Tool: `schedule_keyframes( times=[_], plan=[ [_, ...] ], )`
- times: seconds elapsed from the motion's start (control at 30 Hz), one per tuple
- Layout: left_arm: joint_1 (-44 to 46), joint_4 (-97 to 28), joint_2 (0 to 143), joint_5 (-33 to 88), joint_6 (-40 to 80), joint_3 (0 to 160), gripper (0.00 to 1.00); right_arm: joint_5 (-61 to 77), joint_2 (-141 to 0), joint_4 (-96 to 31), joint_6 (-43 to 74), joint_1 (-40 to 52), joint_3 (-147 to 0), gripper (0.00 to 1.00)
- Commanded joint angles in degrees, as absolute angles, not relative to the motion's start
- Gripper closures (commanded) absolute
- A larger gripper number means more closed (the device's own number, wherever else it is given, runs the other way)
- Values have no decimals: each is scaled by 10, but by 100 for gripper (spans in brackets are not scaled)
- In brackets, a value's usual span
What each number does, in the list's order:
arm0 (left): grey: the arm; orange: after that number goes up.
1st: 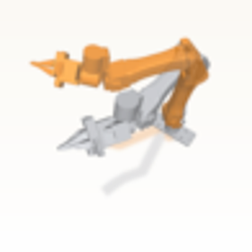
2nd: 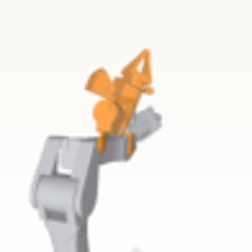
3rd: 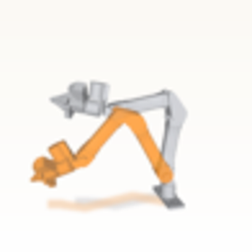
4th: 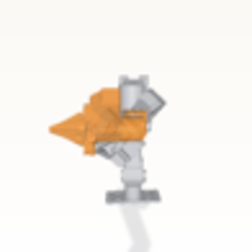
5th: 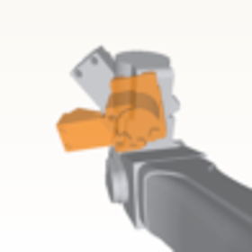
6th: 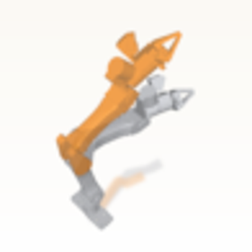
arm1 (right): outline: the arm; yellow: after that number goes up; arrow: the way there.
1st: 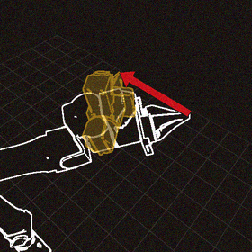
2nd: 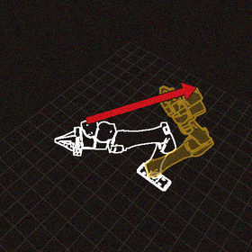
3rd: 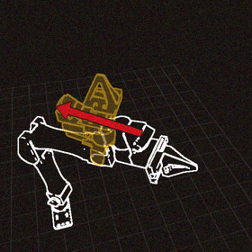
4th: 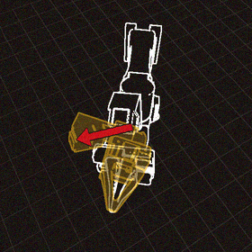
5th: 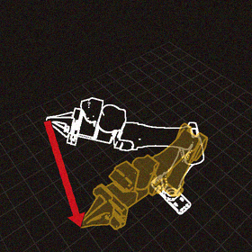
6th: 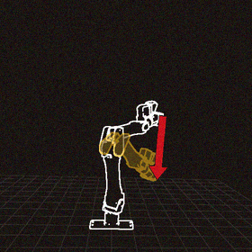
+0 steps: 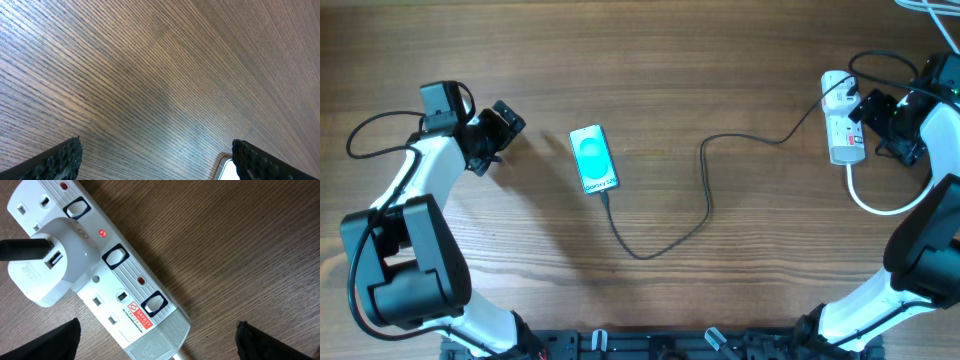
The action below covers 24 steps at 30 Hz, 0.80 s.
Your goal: Plug charger to phone and switch on socket
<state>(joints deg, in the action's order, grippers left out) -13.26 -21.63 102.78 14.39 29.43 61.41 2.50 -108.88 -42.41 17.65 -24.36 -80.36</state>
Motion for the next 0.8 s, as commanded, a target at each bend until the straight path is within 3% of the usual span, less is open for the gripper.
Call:
schedule_keyframes(
  times=[0.0, 0.5, 0.77],
  plan=[
    [-135, -216, 1016, 140, 292, 623, 0, 13, -1082, -423, 167, -243, -813, 0],
    [-130, -216, 1011, 140, 292, 622, 0, 13, -1082, -422, 167, -243, -813, 0],
    [-78, -216, 882, 140, 292, 622, 0, 13, -1082, -422, 166, -243, -813, 0]
  ],
)
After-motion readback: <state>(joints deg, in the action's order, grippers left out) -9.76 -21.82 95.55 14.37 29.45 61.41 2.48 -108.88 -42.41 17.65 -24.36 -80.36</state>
